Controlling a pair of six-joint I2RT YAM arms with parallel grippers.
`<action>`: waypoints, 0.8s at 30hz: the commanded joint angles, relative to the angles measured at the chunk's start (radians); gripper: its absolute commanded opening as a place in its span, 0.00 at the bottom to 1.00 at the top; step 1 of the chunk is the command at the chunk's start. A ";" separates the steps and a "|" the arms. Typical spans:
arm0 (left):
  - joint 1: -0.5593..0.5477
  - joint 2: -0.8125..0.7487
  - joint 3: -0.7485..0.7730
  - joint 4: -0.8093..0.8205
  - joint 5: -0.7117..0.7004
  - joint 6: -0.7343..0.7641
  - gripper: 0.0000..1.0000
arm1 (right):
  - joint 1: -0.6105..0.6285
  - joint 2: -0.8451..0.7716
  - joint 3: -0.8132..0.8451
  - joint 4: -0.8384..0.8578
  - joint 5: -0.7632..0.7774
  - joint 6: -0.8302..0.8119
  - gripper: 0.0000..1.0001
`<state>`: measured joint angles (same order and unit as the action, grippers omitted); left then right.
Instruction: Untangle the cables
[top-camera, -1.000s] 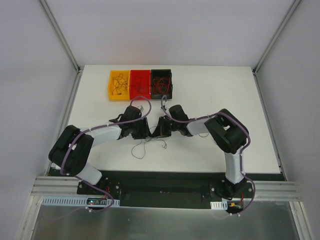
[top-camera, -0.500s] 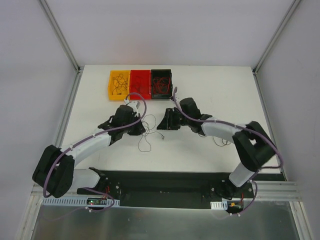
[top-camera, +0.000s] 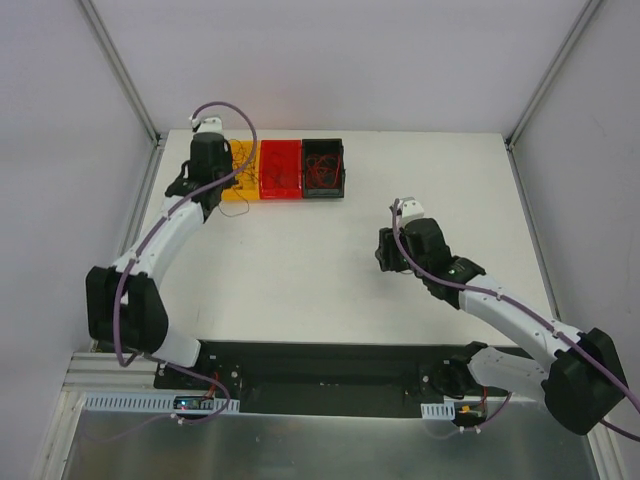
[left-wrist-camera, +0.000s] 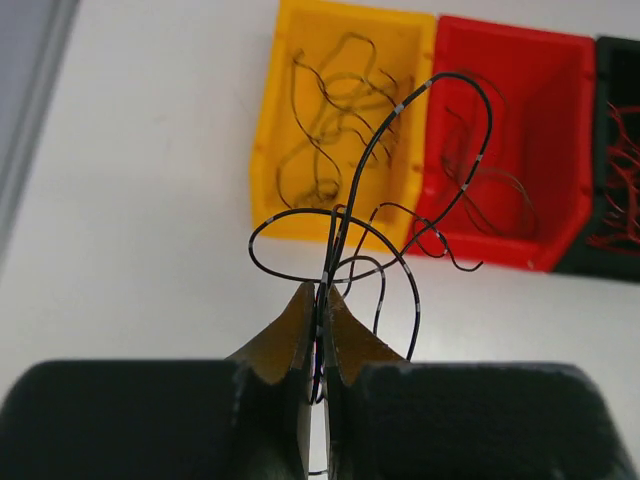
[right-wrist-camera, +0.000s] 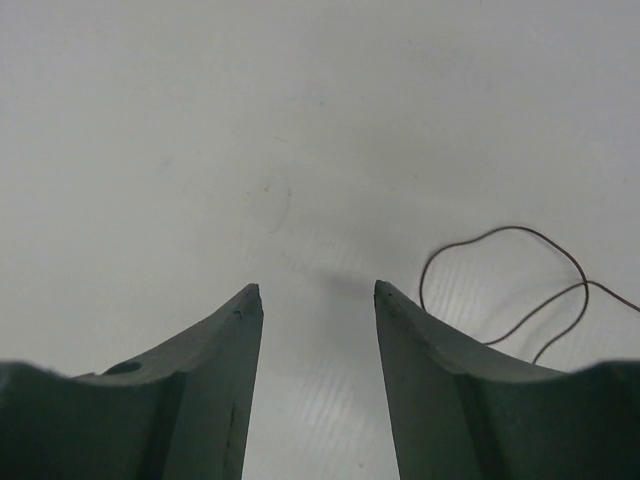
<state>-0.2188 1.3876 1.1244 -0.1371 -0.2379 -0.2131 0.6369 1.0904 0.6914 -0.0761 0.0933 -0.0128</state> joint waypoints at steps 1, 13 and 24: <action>0.041 0.204 0.210 -0.016 -0.178 0.181 0.00 | -0.005 -0.038 -0.052 0.030 0.118 -0.069 0.51; 0.079 0.809 0.773 -0.007 -0.147 0.313 0.00 | -0.029 -0.079 -0.130 0.124 0.161 -0.079 0.51; 0.096 0.962 0.873 -0.085 -0.037 0.204 0.00 | -0.052 -0.086 -0.155 0.164 0.138 -0.070 0.51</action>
<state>-0.1421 2.3528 1.9278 -0.1886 -0.3187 0.0143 0.5884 1.0046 0.5323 0.0338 0.2302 -0.0723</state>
